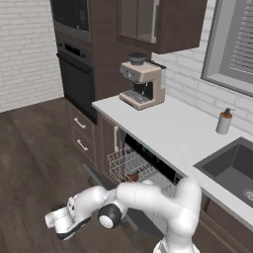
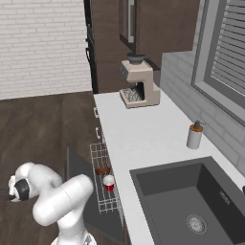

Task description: Pick up the cup and bowl from the counter, place them in the dishwasher, and close the dishwasher door.

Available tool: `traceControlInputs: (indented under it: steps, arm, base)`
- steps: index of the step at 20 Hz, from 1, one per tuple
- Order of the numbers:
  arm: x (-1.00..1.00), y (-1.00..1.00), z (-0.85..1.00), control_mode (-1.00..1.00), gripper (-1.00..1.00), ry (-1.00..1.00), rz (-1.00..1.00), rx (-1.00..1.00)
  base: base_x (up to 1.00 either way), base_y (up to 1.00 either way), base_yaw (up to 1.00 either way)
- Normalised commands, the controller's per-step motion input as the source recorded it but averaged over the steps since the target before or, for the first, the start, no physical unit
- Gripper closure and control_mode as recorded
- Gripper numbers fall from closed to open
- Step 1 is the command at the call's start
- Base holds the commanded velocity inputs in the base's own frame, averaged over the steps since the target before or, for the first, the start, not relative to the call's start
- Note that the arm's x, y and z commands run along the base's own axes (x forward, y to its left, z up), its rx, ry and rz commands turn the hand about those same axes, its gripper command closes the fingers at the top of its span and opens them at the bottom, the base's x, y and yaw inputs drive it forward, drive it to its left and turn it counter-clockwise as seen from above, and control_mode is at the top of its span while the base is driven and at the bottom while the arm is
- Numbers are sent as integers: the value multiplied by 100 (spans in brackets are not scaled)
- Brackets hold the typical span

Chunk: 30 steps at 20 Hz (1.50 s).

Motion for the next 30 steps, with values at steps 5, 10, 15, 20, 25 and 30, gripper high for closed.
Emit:
traceControlInputs:
  steps: [5, 10, 15, 20, 25, 30]
  arm:
    - [68, -15, -53, -100, -100, 11, 0, 0]
    - [61, -26, -57, -100, -100, 7, -1, -10]
    - [63, -32, -41, -100, -100, 1, -6, -15]
    - [70, -53, -9, -100, -100, 0, -17, -22]
    - [85, -75, 0, -100, -100, -3, -25, -29]
    - [87, -83, 0, -100, -100, -8, -26, -32]
  base:
    - [0, 0, 0]
    - [0, 0, 0]
    - [0, 0, 0]
    - [0, 0, 0]
    - [0, 0, 0]
    - [0, 0, 0]
